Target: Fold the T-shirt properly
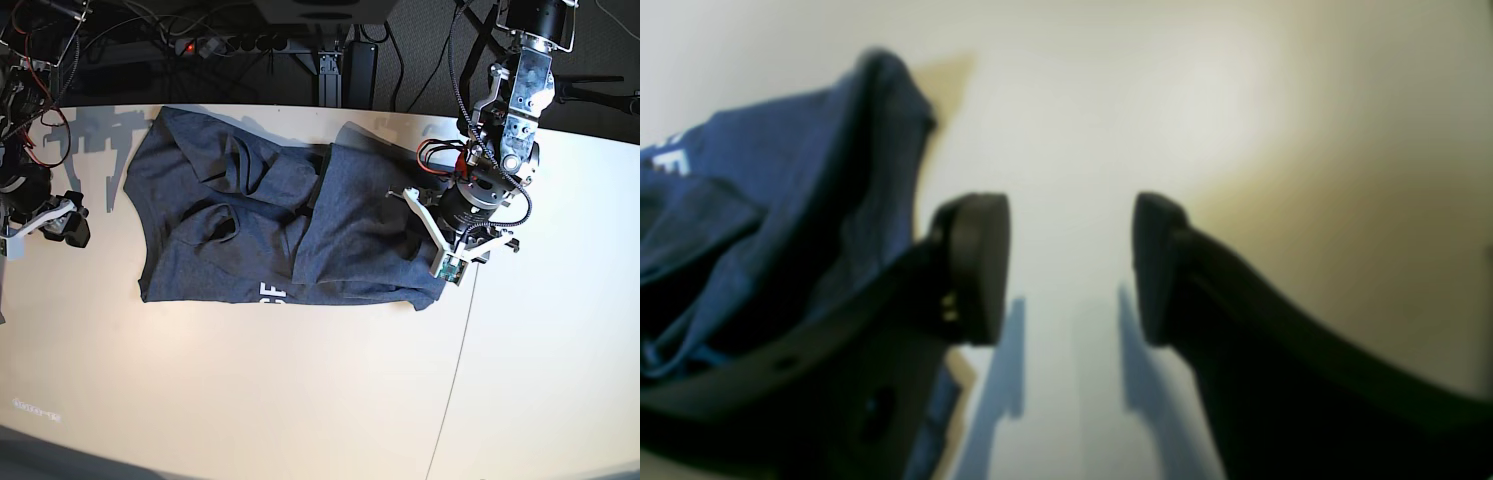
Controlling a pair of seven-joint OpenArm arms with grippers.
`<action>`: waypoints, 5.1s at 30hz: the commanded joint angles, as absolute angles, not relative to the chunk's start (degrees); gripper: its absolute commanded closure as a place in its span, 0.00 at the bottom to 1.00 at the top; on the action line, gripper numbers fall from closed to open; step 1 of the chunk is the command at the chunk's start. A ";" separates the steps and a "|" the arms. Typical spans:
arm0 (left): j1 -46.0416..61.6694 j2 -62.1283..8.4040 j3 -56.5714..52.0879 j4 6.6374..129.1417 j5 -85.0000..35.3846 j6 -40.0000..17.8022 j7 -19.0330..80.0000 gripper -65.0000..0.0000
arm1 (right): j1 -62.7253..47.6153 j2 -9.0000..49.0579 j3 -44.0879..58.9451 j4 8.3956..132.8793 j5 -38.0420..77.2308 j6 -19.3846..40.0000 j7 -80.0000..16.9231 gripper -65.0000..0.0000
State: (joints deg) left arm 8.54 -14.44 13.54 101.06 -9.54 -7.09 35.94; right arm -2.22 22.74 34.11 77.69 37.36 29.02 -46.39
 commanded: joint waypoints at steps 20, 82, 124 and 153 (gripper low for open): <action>7.77 -14.61 13.43 101.91 -9.61 -6.70 33.58 0.59 | 1.56 23.11 16.78 70.28 40.93 30.39 -54.04 0.53; 7.77 -15.86 2.39 90.50 -24.08 -16.58 35.20 0.59 | 1.61 19.66 16.71 92.90 35.20 30.41 -46.52 1.00; 6.52 -11.62 4.03 89.91 -17.98 -16.47 33.65 0.59 | 11.99 -0.01 -32.38 97.32 6.37 30.35 -46.70 1.00; 14.04 -16.01 -4.95 89.93 -22.09 -16.27 37.30 0.59 | 23.05 -0.99 -32.86 86.26 -2.68 29.78 -40.27 1.00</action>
State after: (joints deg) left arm 13.41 -15.66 -4.99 90.04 -22.61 -15.97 33.50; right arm 21.61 -0.14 -33.06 85.12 -3.31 30.46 -41.78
